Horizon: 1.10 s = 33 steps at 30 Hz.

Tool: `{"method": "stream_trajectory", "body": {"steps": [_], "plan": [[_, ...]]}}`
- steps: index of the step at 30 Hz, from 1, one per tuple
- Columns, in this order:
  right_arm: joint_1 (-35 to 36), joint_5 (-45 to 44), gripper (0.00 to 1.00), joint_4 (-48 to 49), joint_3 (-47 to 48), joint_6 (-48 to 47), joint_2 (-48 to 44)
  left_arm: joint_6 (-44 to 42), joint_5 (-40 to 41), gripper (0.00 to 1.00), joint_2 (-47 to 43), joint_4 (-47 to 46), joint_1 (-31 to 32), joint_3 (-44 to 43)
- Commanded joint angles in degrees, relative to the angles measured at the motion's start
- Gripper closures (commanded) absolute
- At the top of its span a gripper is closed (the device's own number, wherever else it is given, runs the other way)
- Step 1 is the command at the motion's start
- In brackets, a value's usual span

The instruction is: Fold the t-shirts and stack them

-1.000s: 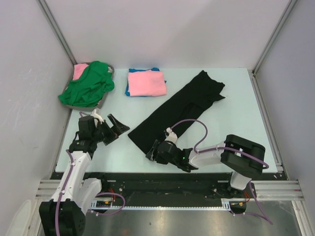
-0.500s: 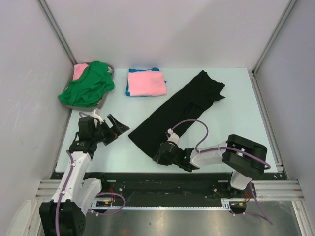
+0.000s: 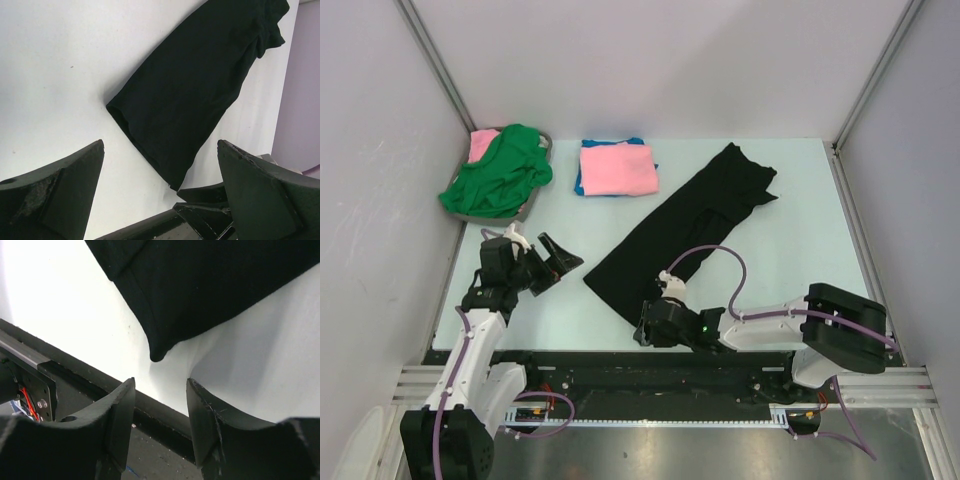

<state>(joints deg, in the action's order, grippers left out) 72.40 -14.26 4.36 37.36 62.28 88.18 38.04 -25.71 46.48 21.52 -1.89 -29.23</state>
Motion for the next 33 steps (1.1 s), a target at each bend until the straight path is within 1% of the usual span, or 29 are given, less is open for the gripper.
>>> {"method": "stream_trajectory", "body": {"steps": [1,9,10,18,19,20,21,22,23,26,27,28,29,31,32,33], "plan": [[0.5,-2.7,0.48,-6.8,-0.8,0.0,-1.3,0.6,-1.1,0.0,-0.2,-2.2,-0.2,0.3],[-1.6,-7.1,0.45,-5.0,-0.9,4.5,1.5,0.5,-1.3,0.0,0.5,-2.5,-0.3,0.0],[-2.0,-7.0,0.45,-2.5,-0.8,4.9,2.9,0.5,-1.2,0.0,0.5,-2.6,-0.2,0.1],[-4.9,-0.8,0.46,3.8,-0.9,5.8,10.9,0.6,-1.0,0.0,0.7,-3.6,0.1,1.3],[-5.1,0.1,0.48,3.6,-0.8,5.8,11.2,0.7,-1.1,0.0,0.9,-3.7,0.1,1.5],[-5.1,0.3,0.53,3.3,-0.8,5.7,11.5,0.6,-1.2,0.0,1.0,-3.9,0.0,1.7],[-5.2,0.4,0.71,2.1,-0.8,5.5,11.4,0.5,-1.2,0.0,1.2,-3.9,0.0,1.8],[-5.2,0.3,0.82,1.4,-0.8,5.4,11.1,0.5,-1.0,0.0,1.2,-3.9,0.1,1.9],[-5.3,0.0,1.0,0.5,-0.8,5.3,10.4,0.4,-1.1,0.0,1.2,-4.1,0.1,2.2],[-5.2,-0.9,1.0,-3.4,-0.9,4.3,8.2,0.4,-1.3,0.0,1.2,-4.4,0.1,2.7],[-5.1,-1.7,1.0,-6.4,-1.0,4.3,7.4,0.5,-1.4,0.0,1.2,-4.6,0.1,2.8],[-4.9,-1.8,1.0,-7.3,-2.3,4.2,6.4,0.7,-1.6,0.0,1.2,-4.6,0.1,3.2],[-4.8,-1.7,1.0,-8.4,-3.3,4.5,3.3,0.9,-2.0,0.0,1.0,-5.2,0.4,3.6],[-4.8,-0.8,1.0,-8.8,-6.1,5.2,-0.2,1.9,-1.5,0.0,0.8,-5.5,1.4,4.6],[-4.8,-0.5,1.0,-10.6,-8.6,5.7,-1.7,2.3,-1.0,0.0,0.7,-6.1,3.9,5.1],[-4.7,-0.6,1.0,-11.7,-10.0,7.1,-5.3,2.9,0.4,0.0,0.7,-6.6,6.6,5.5]]}}
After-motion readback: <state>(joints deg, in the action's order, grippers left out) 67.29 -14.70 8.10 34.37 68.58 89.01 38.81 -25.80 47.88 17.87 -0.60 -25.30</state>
